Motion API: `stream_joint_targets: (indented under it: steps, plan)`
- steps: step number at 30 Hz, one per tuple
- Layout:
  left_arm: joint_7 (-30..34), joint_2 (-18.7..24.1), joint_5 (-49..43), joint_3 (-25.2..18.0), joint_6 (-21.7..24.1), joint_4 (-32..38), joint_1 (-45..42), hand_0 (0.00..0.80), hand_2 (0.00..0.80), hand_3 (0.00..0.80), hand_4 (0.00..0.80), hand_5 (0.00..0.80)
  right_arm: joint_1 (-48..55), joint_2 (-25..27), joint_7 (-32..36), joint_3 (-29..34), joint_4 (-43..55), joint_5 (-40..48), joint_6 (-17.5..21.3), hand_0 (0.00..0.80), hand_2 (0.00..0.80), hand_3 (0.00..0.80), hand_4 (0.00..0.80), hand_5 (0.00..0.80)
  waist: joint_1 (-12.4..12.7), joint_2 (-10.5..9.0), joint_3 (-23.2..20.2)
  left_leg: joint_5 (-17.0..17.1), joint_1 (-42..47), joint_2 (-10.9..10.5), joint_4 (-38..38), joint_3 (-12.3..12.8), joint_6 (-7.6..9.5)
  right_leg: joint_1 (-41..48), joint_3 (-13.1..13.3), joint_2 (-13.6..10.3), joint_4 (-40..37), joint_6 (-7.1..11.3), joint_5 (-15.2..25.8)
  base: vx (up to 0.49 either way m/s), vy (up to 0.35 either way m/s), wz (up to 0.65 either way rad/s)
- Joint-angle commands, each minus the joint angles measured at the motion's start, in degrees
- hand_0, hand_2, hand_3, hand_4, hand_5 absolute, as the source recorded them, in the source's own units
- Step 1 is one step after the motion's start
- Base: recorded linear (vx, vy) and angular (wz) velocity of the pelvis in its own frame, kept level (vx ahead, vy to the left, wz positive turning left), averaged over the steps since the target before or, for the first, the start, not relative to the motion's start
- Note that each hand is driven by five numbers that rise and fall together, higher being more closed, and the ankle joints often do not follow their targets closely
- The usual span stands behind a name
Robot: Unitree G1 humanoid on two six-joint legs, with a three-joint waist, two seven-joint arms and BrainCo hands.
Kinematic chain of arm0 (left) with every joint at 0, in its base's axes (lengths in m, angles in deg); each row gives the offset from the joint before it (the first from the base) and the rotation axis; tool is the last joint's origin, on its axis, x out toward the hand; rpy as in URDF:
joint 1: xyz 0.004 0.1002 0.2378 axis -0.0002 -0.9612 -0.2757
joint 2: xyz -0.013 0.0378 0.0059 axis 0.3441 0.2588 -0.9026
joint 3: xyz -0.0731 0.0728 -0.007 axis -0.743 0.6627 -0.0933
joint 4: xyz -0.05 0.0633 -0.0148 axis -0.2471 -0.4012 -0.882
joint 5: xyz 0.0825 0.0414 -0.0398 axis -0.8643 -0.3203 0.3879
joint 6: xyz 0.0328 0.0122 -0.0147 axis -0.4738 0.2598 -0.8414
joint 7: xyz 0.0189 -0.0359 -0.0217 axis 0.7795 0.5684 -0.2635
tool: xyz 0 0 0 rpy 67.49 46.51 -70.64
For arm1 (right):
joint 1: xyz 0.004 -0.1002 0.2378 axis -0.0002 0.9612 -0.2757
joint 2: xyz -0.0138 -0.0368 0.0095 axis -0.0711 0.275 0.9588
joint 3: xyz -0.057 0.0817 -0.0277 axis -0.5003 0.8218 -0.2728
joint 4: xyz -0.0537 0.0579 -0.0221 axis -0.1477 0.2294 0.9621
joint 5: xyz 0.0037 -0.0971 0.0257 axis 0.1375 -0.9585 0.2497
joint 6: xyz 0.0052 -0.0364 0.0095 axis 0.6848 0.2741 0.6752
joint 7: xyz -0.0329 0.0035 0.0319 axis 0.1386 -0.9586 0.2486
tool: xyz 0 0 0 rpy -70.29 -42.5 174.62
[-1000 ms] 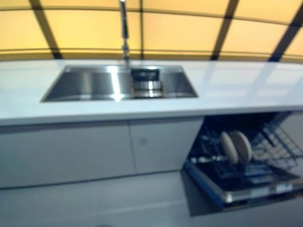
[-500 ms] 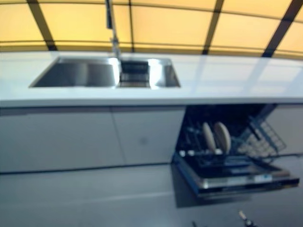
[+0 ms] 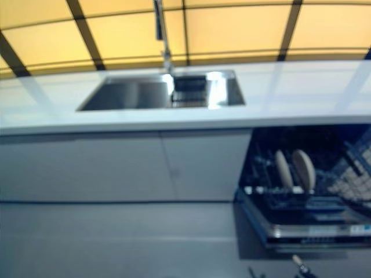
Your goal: Take plates into dishwasher
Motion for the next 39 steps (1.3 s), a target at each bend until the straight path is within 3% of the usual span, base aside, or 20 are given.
stream_joint_targets:
  steps: [1, 8, 20, 23, 29, 31, 39]
  plan:
    - [0.3, 1.95, -1.5, 0.2, 1.55, -2.43, 2.59, 0.0, 0.0, 0.0, 0.0, 0.0, -2.69, 0.42, 0.39, 4.02, 0.03, 3.11, -0.62, 0.0, 0.0, 0.0, 0.0, 0.0, 0.41, -1.33, 1.86, -1.67, 1.11, -4.27, 0.43, -0.43, 4.06, -2.67, -3.86, 5.28, 6.53, -6.58, -2.48, 0.0, 0.0, 0.0]
    - [0.65, 1.61, -0.94, 1.43, 1.35, -1.62, 3.27, 0.0, 0.0, 0.0, 0.0, 0.0, -4.11, 1.21, -4.06, 4.28, -0.03, 4.94, -2.55, 0.0, 0.0, 0.0, 0.0, 0.0, -0.3, 0.01, 2.94, -1.76, 0.85, -4.97, 0.31, -0.62, 4.13, -3.84, -3.52, 5.32, 7.31, -7.22, -2.84, -0.05, 0.01, 0.0]
    - [1.35, 1.05, -0.09, 1.76, 1.99, -1.33, 3.7, 0.0, 0.0, 0.0, 0.0, 0.0, -4.07, 2.97, -4.27, 7.38, -0.72, 11.57, -5.36, 0.0, 0.0, 0.0, 0.0, 0.0, -2.14, 2.18, 4.31, -2.06, 1.15, -5.42, -0.04, 0.62, 4.06, -5.0, -2.26, 4.72, 7.63, -7.16, -2.89, -0.053, 0.029, -0.03]
    - [1.95, 0.83, 0.83, 2.15, 2.0, -0.92, 3.96, 0.0, 0.0, 0.0, 0.0, 0.0, -4.22, 3.97, -3.66, 9.32, -0.36, 19.43, -6.5, 0.0, 0.0, 0.0, 0.0, 0.0, -2.86, 2.96, 5.06, -2.55, 0.36, -5.41, 1.41, 1.35, 4.05, -5.99, -1.71, 4.38, 8.52, -7.28, -3.13, -0.061, 0.023, -0.08]
    - [2.38, 0.27, 2.18, 2.42, 2.26, -0.39, 3.85, 0.0, 0.0, 0.0, 0.0, 0.0, -4.67, 4.52, -5.6, 11.12, 2.05, 24.24, -5.47, 0.0, 0.0, 0.0, 0.0, 0.0, -3.9, 4.66, 6.28, -2.53, -0.66, -5.69, 2.45, 2.33, 3.86, -7.11, -0.81, 3.99, 9.2, -7.43, -3.24, -0.06, 0.043, -0.09]
    - [2.71, -0.13, 3.21, 3.04, 2.93, -0.07, 3.73, 0.0, 0.0, 0.0, 0.0, 0.0, -6.14, 5.65, -5.79, 12.46, 4.02, 31.49, -4.92, 0.0, 0.0, 0.0, 0.0, 0.0, -4.46, 6.05, 7.55, -2.57, -1.89, -6.13, 3.59, 2.73, 3.74, -8.38, -0.48, 3.64, 10.05, -7.74, -3.54, -0.12, 0.08, -0.08]
    - [4.78, -1.51, 5.29, 5.3, 4.02, 0.84, 3.82, 0.0, 0.0, 0.0, 0.0, 0.0, -9.83, 7.95, -2.02, 14.7, 6.58, 44.3, -2.55, 0.0, 0.0, 0.0, 0.0, 0.0, -5.42, 9.39, 10.12, -3.24, -4.8, -7.09, 7.49, 3.42, 3.47, -11.28, 0.07, 2.66, 13.02, -8.67, -4.8, -0.073, 0.07, -0.09]
